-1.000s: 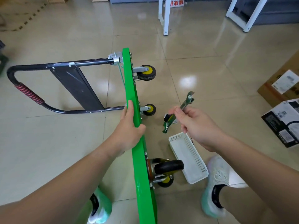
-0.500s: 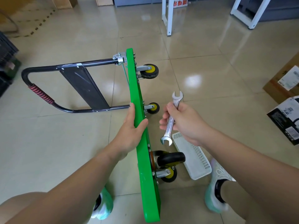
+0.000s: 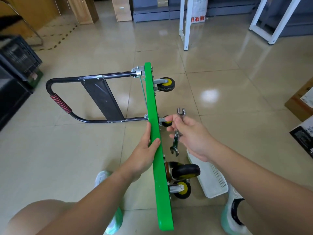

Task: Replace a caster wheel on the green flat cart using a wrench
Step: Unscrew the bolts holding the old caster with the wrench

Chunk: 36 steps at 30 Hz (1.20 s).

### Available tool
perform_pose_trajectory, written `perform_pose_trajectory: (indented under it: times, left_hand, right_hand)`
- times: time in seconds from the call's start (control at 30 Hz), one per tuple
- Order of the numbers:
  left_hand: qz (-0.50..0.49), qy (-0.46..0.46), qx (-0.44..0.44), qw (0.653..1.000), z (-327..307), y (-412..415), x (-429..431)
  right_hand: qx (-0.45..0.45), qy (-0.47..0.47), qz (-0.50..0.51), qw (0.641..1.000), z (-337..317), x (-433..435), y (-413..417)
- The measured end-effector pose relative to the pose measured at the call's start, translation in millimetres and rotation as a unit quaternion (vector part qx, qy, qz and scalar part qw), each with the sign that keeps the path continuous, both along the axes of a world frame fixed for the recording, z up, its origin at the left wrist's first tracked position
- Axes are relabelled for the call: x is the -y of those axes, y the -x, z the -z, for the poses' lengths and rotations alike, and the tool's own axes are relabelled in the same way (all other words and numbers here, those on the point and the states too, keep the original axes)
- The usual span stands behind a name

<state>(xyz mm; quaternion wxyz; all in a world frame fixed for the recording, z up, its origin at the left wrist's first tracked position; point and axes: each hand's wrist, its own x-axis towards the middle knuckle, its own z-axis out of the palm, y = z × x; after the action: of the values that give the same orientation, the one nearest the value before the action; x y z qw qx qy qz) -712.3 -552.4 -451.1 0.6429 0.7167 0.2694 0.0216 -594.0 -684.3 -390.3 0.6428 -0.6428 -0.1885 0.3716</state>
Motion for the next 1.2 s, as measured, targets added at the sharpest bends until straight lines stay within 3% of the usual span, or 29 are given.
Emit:
perform_pose_trajectory:
  times: [0.1,0.67,1.2]
  left_hand:
    - [0.007,0.01,-0.006,1.0,-2.0,-0.6,0.3]
    - [-0.022,0.046,-0.007,0.999,-4.6,-1.6,0.8]
    - [-0.039,0.049,-0.001,0.998,-6.3,0.0,4.5]
  right_hand:
    - [0.038,0.039,-0.023,0.998,-3.0,2.3,-4.5]
    - [0.152,-0.004,-0.093,0.984,4.9,-2.1,1.3]
    - [0.089,0.014,-0.007,0.996,23.0,-19.1,-5.0]
